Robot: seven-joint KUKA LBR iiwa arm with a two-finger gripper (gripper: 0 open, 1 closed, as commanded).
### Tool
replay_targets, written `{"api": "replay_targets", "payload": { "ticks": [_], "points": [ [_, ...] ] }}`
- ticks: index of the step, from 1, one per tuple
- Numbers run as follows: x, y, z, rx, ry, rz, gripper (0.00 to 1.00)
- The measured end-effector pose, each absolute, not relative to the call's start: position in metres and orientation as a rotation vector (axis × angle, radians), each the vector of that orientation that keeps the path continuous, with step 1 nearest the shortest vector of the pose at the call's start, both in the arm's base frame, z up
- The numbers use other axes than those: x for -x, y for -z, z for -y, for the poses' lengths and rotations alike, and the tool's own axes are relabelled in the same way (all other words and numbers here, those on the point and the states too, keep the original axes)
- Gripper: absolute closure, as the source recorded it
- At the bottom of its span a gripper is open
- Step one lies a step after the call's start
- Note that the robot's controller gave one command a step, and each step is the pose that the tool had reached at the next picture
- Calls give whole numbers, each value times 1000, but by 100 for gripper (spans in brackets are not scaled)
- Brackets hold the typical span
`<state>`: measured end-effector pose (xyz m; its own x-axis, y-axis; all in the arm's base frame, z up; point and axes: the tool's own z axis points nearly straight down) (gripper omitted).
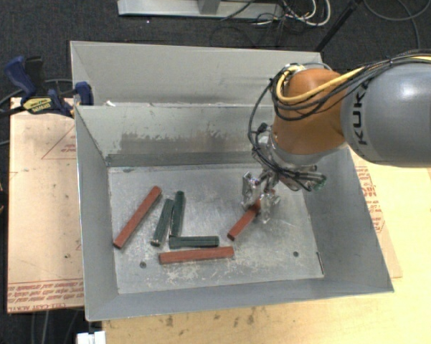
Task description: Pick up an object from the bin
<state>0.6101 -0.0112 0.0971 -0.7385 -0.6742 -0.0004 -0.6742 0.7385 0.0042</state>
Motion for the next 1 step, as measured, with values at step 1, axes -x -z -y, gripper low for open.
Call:
{"api": "replay_targets", "payload": {
  "ticks": [1],
  "points": [
    [-611, -121, 11, -1034, 5, 2967, 100]
  ]
}}
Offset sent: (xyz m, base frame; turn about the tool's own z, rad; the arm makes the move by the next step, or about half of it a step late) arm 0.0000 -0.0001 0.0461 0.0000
